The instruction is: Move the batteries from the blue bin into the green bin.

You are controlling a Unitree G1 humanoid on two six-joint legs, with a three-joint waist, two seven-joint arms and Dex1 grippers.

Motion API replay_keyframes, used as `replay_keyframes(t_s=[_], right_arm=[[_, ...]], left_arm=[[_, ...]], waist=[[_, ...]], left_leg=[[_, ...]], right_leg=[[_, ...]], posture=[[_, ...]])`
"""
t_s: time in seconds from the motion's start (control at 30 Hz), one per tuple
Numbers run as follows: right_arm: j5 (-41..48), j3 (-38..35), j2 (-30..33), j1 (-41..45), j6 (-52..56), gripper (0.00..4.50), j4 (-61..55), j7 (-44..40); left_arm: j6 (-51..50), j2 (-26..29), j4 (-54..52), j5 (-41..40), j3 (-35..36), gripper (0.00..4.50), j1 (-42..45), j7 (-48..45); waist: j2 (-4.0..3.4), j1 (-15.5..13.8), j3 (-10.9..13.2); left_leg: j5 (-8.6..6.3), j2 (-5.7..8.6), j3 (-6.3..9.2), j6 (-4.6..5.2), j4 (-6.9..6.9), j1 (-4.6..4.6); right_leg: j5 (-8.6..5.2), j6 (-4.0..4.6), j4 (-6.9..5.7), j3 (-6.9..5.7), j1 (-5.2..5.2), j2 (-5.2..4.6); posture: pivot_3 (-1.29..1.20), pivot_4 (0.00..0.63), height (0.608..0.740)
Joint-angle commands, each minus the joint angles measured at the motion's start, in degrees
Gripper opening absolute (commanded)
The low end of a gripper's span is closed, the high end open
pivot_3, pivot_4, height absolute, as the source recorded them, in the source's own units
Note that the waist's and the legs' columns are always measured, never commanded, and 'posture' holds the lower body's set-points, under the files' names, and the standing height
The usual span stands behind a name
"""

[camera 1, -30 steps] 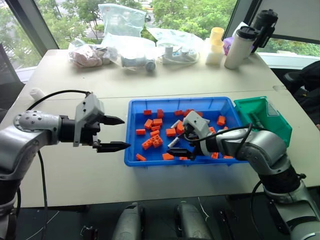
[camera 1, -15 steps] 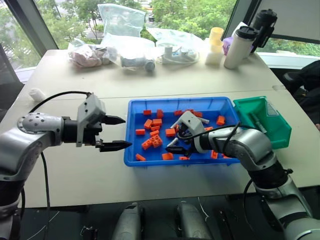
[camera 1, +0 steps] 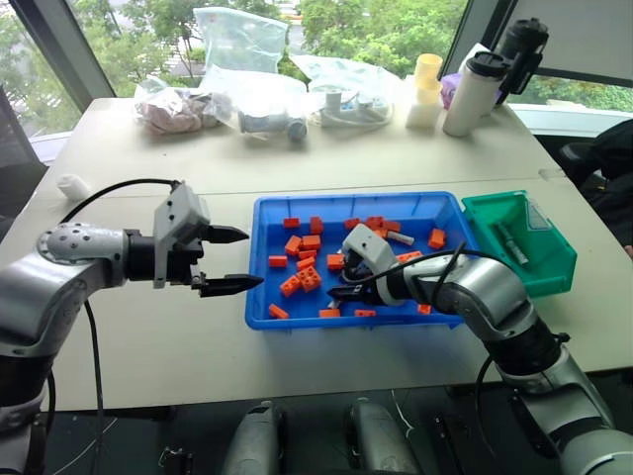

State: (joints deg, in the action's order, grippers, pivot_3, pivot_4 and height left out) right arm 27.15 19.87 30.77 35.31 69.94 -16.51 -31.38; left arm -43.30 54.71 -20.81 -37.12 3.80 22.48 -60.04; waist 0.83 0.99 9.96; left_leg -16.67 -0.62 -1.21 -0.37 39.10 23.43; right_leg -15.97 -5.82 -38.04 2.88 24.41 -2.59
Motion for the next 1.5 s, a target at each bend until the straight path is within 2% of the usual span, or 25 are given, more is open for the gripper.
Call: replay_keyframes(t_s=[0.03,0.23,0.33,0.4,0.43,0.53,0.57,0.63,0.9,0.97,1.13,1.4,1.5], right_arm=[[-0.1,-2.7,0.2,1.3,-0.1,2.29,-1.4,-0.2],[0.3,-6.6,0.0,2.3,0.3,2.29,-2.2,0.3],[-0.6,-7.6,0.4,2.4,-3.5,3.1,-1.3,-0.6],[-1.4,-7.3,2.7,2.2,-8.7,4.12,-1.6,-3.8],[-2.4,-7.0,4.6,2.4,-11.7,4.49,-1.0,-5.9],[-5.1,-5.4,10.7,2.6,-23.1,4.49,0.3,-15.3],[-5.1,-4.9,12.8,2.5,-27.8,4.49,1.1,-21.0],[-5.6,-4.0,14.8,2.9,-34.5,4.49,3.5,-28.2],[-22.3,4.8,11.0,11.7,-71.2,4.49,26.0,-40.5],[-23.9,6.0,9.6,13.2,-77.7,4.49,29.8,-43.5],[-24.4,7.7,7.1,14.5,-84.2,4.49,33.9,-51.2],[-24.5,8.8,2.4,15.4,-86.5,4.49,38.6,-58.2],[-26.1,9.8,0.0,16.7,-89.2,4.49,44.4,-60.1]], left_arm=[[1.1,-0.1,-0.2,0.1,1.2,4.5,1.2,-0.2],[1.2,-0.4,0.2,0.0,1.2,4.5,1.6,-0.4],[1.3,-0.8,0.5,0.3,0.7,4.5,2.1,-0.3],[1.1,-0.9,0.4,0.2,0.8,4.5,2.2,-0.3],[1.0,-0.8,0.4,0.2,0.8,4.5,2.2,-0.4],[1.0,-0.7,0.7,0.3,0.7,4.5,2.3,-0.7],[1.1,-0.8,0.9,0.4,0.4,4.5,2.5,-0.8],[1.3,-1.0,1.3,0.7,0.0,4.5,2.8,-1.0],[0.8,-1.0,0.8,0.7,0.1,4.5,2.8,-0.9],[0.6,-0.8,0.3,0.7,0.4,4.5,2.3,-0.7],[0.1,-0.5,-1.0,0.4,1.2,4.5,0.8,0.0],[-0.6,-0.8,-2.2,0.0,1.5,4.5,0.2,1.9],[-1.1,-0.7,-2.7,-0.5,1.9,4.5,-0.2,2.6]], waist=[[0.0,0.0,0.0],[0.0,0.0,0.0],[0.0,0.0,0.0],[-0.01,0.0,0.0],[-0.01,-0.1,0.0],[-0.01,-0.2,0.0],[-0.01,-0.2,0.0],[-0.01,-0.1,0.0],[-0.01,0.4,0.0],[-0.01,0.3,0.0],[0.0,0.0,0.0],[0.0,0.2,0.0],[-0.01,0.2,0.0]], left_leg=[[0.0,0.0,0.01,0.0,0.0,0.0],[0.0,0.0,0.0,0.0,0.0,0.0],[0.0,0.0,0.01,0.0,0.0,0.0],[0.0,0.0,-0.01,0.0,0.0,0.0],[0.0,0.01,-0.01,0.0,0.0,0.01],[0.0,0.04,-0.01,0.0,0.0,0.02],[0.0,0.04,-0.01,0.0,0.0,0.02],[0.0,0.03,-0.02,0.01,-0.01,0.01],[0.0,-0.04,-0.03,0.0,-0.02,-0.03],[0.0,-0.03,-0.04,0.0,-0.01,-0.02],[0.01,-0.02,-0.03,-0.01,-0.01,-0.02],[0.01,-0.02,-0.01,-0.02,0.0,-0.03],[0.01,-0.03,-0.01,-0.02,0.0,-0.04]], right_leg=[[0.0,0.0,0.0,0.0,0.0,0.0],[0.0,0.0,0.0,0.0,0.0,0.0],[0.0,0.0,0.0,0.0,0.0,0.0],[0.0,0.0,0.0,0.0,0.0,0.0],[0.0,0.0,0.01,0.0,0.0,0.0],[0.0,0.0,0.03,-0.01,0.0,-0.03],[0.0,0.0,0.04,-0.01,0.0,-0.03],[0.0,0.0,0.05,-0.01,0.0,-0.01],[0.0,0.0,0.0,-0.01,0.02,0.06],[0.0,0.0,0.0,0.0,0.02,0.03],[0.0,0.0,-0.01,0.0,0.02,-0.02],[0.0,0.0,-0.03,-0.01,0.02,-0.05],[0.01,0.0,-0.06,-0.01,0.02,-0.05]], posture=[[0.0,0.15,0.74],[0.0,0.15,0.74],[0.0,0.15,0.74],[0.0,0.15,0.74],[0.0,0.15,0.74],[0.0,0.15,0.74],[0.0,0.15,0.74],[0.0,0.15,0.74],[0.0,0.15,0.74],[0.0,0.15,0.74],[0.0,0.15,0.74],[0.0,0.15,0.74],[0.0,0.15,0.74]])
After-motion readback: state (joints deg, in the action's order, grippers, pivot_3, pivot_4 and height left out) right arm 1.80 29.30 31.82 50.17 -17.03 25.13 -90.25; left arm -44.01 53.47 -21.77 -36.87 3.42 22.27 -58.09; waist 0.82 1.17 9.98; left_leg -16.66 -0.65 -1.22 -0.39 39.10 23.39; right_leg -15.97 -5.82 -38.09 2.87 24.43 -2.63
